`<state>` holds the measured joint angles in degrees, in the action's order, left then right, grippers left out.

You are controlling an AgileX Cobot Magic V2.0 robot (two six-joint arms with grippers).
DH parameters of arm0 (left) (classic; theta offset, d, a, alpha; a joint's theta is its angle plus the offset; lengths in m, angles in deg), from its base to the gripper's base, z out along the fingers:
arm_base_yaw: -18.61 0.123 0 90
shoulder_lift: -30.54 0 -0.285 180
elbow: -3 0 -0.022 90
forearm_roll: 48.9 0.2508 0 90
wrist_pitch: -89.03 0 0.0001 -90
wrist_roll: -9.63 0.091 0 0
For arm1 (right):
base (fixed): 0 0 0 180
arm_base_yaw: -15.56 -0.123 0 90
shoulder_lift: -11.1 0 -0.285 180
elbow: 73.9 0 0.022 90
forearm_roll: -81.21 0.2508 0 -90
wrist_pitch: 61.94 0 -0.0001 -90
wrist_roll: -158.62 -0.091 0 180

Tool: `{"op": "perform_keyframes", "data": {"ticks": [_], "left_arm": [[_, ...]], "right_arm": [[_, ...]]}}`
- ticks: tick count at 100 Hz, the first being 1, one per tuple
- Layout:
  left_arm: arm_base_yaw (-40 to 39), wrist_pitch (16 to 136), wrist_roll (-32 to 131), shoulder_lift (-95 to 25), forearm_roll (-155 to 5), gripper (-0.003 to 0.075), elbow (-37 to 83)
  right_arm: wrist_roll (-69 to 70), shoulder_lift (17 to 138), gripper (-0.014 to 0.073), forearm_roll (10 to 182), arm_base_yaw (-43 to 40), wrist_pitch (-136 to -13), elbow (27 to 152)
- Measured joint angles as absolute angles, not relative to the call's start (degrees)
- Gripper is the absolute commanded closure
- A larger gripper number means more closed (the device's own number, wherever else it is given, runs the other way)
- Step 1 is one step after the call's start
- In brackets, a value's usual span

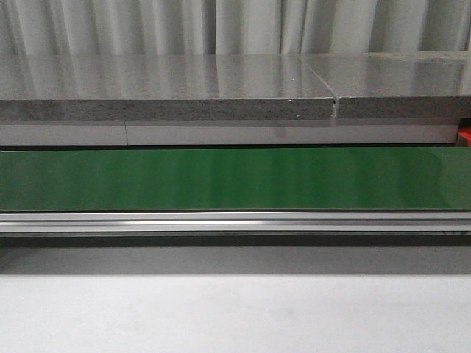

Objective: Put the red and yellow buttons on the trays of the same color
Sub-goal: 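Raise the right gripper away from the trays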

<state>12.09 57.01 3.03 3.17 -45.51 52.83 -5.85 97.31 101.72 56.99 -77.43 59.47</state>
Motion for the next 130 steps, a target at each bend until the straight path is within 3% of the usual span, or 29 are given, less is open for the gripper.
{"op": "perform_keyframes", "data": {"ticks": [21,31,82,130], "left_arm": [[12.1,57.0,3.0,3.2,-45.5,0.0739,52.8],[12.1,57.0,3.0,3.2,-45.5,0.0739,52.8],[12.1,57.0,3.0,3.2,-45.5,0.0739,52.8],[12.1,57.0,3.0,3.2,-45.5,0.0739,52.8]], "right_arm": [[-5.9,97.3,0.0053,101.7,57.0,-77.3,59.5],[-5.9,97.1,-0.0027,102.3,57.0,-77.3,59.5],[-6.0,78.1,-0.0029,105.3,55.8,-77.8,59.5],[2.9,57.1,-0.0012,105.5,32.8,-78.8,59.5]]}}
